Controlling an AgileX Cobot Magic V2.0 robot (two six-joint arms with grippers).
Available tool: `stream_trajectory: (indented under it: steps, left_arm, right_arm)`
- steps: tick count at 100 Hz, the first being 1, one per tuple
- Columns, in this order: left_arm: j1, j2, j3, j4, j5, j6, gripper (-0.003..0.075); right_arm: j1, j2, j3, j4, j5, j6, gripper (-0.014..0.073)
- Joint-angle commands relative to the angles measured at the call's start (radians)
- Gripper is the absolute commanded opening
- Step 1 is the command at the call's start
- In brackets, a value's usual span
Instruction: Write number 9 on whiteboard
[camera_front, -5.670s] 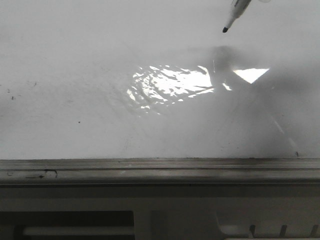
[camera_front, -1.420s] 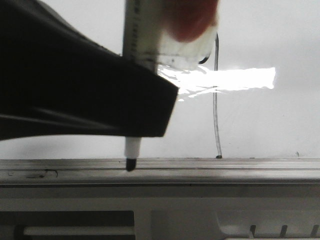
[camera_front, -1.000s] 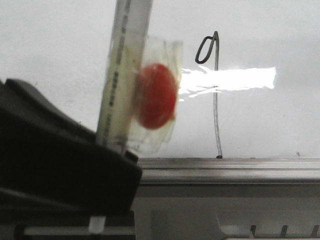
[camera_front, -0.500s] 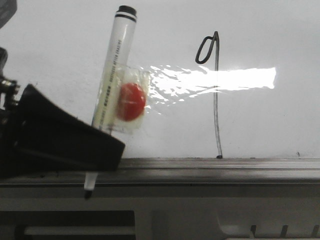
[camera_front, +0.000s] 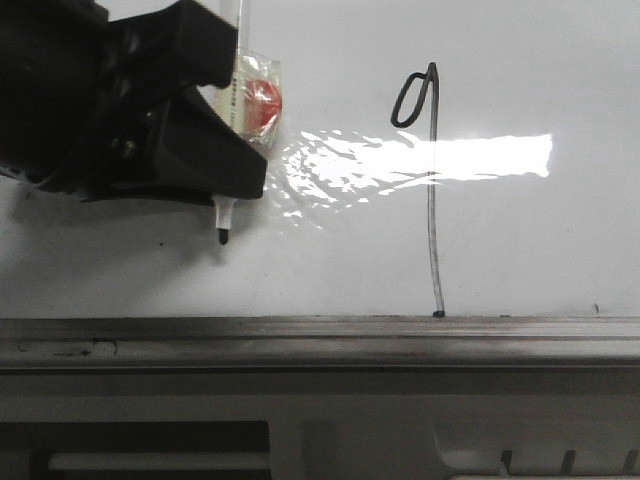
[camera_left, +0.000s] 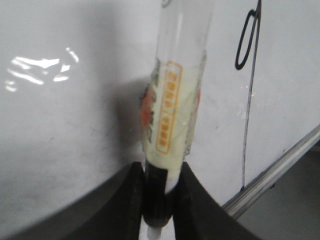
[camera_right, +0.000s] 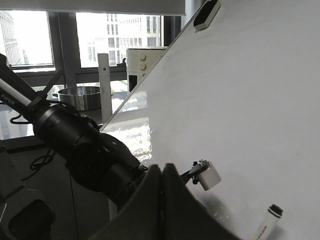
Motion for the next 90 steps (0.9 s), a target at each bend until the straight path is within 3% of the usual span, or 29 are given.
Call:
stream_trajectory:
  steps: [1,23,48,55,72,90]
  left_arm:
    - [-0.001,0.017,-0.047,-0.049,-0.088,-0.033,-0.0019]
    - [-0.001,0.039,-0.072,-0.049,-0.276,-0.033,-0.0019]
    - [-0.001,0.039,-0.074,-0.047,-0.321,-0.033,-0.0008]
    - [-0.001,0.039,-0.074,-0.047,-0.324,-0.033,0.0051]
    - [-0.001,0.039,-0.074,-0.047,-0.35,-0.033,0.0323]
    - [-0.001,0.039,-0.074,-0.047,-0.366,-0.035,0.0398]
  right_arm:
    - [0.003,-0.003,-0.027,-0.001,-0.073,-0.013,-0.0066]
    - [0.003,-0.003,-0.027,-0.001,-0.073,-0.013,-0.0066]
    - [0.003,-0.002,-0.027,-0.001,-0.073,-0.013,-0.0066]
    - [0.003,-0.002,-0.027,-0.001,-0.073,-0.013,-0.0066]
    - [0.003,-0.002,-0.027,-0.001,-0.073,-0.013,-0.0066]
    - [0.003,-0.001,-0.027,-0.001,-0.073,-0.013,-0.0066]
